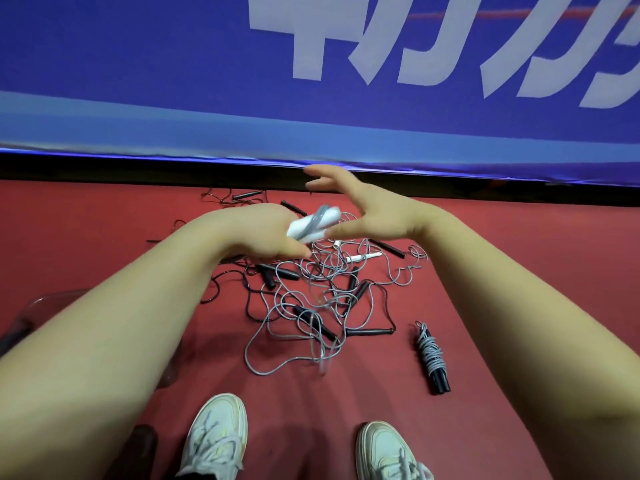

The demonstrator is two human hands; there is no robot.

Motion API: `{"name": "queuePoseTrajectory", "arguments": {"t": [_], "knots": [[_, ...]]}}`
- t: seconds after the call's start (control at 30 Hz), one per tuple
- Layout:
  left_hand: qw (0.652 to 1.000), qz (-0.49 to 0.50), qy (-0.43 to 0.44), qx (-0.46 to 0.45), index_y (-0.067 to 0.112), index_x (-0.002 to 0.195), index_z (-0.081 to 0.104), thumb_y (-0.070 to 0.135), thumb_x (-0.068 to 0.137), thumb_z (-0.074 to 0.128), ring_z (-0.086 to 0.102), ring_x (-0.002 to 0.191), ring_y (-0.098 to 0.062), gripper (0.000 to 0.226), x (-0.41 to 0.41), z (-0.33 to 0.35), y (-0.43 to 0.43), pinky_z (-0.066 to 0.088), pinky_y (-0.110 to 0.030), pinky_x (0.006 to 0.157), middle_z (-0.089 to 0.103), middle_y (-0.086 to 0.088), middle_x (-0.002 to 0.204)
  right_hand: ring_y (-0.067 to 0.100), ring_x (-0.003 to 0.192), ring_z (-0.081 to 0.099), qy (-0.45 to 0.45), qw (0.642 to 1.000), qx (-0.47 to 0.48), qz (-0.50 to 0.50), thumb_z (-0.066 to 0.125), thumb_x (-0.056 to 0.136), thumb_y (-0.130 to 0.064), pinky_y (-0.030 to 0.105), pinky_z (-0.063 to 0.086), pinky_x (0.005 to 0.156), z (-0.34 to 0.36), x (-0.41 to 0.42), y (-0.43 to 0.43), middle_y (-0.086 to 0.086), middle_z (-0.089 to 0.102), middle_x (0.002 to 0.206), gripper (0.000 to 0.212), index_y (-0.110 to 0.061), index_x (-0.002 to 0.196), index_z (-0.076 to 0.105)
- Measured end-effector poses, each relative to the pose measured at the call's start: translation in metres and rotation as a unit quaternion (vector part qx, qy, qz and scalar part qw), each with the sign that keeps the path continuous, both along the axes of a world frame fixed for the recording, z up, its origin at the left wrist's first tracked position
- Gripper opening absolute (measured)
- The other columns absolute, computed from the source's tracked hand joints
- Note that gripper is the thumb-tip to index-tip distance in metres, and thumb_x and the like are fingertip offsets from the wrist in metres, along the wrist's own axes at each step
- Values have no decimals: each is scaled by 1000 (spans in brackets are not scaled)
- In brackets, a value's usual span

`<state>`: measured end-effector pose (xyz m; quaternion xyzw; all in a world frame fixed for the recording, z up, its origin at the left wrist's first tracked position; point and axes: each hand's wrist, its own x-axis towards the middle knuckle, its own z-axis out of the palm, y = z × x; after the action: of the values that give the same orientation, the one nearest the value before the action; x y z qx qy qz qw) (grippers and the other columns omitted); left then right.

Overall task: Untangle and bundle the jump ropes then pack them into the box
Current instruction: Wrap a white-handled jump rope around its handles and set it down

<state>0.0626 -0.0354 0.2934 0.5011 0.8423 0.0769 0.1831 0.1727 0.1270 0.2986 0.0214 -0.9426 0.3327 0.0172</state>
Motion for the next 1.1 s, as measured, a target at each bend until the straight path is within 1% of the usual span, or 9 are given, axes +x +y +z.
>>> {"name": "queuePoseTrajectory", "arguments": {"t": [0.07, 0.17, 0.27, 0.37, 0.47, 0.6, 0.83, 1.0, 1.1], "knots": [[998, -27, 29, -39, 11, 80, 53, 37, 87, 62, 42, 56, -17, 28, 3, -3, 5, 31, -31, 55, 47, 1, 63, 2, 119, 45, -23, 997, 71, 17, 71, 82, -19, 10, 38, 93, 1, -3, -7, -7, 48, 130, 70, -24, 141, 34], [995, -35, 55, -75, 9, 82, 55, 37, 87, 63, 44, 57, -20, 30, 4, -4, 10, 32, -30, 53, 48, -2, 64, 13, 107, 55, -77, 983, 167, 2, 69, 83, -29, 26, 43, 92, -4, -7, -9, -6, 58, 120, 54, -23, 132, 47], [991, -39, 81, -95, 5, 83, 56, 36, 88, 62, 45, 59, -24, 32, 6, -6, 13, 32, -30, 51, 47, -5, 63, 19, 83, 55, -130, 957, 259, 2, 66, 84, -32, 29, 41, 67, -9, -11, -11, 0, 62, 96, 35, -16, 114, 57], [987, -45, 113, -110, 4, 81, 56, 35, 87, 62, 45, 61, -26, 32, 7, -9, 18, 33, -30, 55, 47, -6, 64, 20, 70, 52, -141, 945, 295, -12, 67, 82, -35, 26, 37, 56, -14, -14, -12, -3, 55, 71, 20, -20, 80, 54], [986, -47, 108, -118, 0, 86, 60, 38, 86, 62, 46, 60, -25, 38, 6, -11, 18, 35, -28, 56, 51, -8, 66, 19, 67, 55, -109, 951, 288, -2, 68, 81, -40, 28, 41, 58, -22, -13, -11, 0, 57, 69, 31, -25, 64, 46], [990, -52, 77, -109, 6, 88, 59, 42, 84, 65, 51, 58, -24, 38, 5, -12, 17, 34, -28, 51, 63, -12, 69, 10, 51, 41, -111, 973, 202, -10, 66, 81, -49, 21, 29, 48, -23, -5, -10, -7, 46, 56, 37, -25, 63, 44], [998, 2, -9, -65, 16, 73, 51, 41, 80, 72, 49, 45, -13, 33, -12, -16, -3, 33, -14, 39, 53, 2, 54, 10, 48, 37, -116, 946, 301, -30, 59, 83, -54, 25, 25, 46, -9, 5, 9, -4, 42, 54, 38, -24, 64, 43], [997, -34, -14, -62, 24, 83, 48, 42, 76, 75, 56, 64, -16, 33, -6, -22, 3, 39, -21, 53, 64, 1, 75, 10, 47, 38, -137, 945, 297, -12, 60, 84, -51, 23, 27, 45, -14, -4, 3, -5, 43, 54, 35, -23, 67, 48], [999, -32, 13, -18, 20, 90, 48, 53, 79, 67, 53, 66, -18, 39, 1, -29, 6, 36, -27, 56, 56, 4, 71, 12, 48, 38, -155, 944, 292, -17, 61, 84, -51, 25, 28, 47, -13, -6, 3, -5, 44, 55, 35, -22, 68, 49]]}}
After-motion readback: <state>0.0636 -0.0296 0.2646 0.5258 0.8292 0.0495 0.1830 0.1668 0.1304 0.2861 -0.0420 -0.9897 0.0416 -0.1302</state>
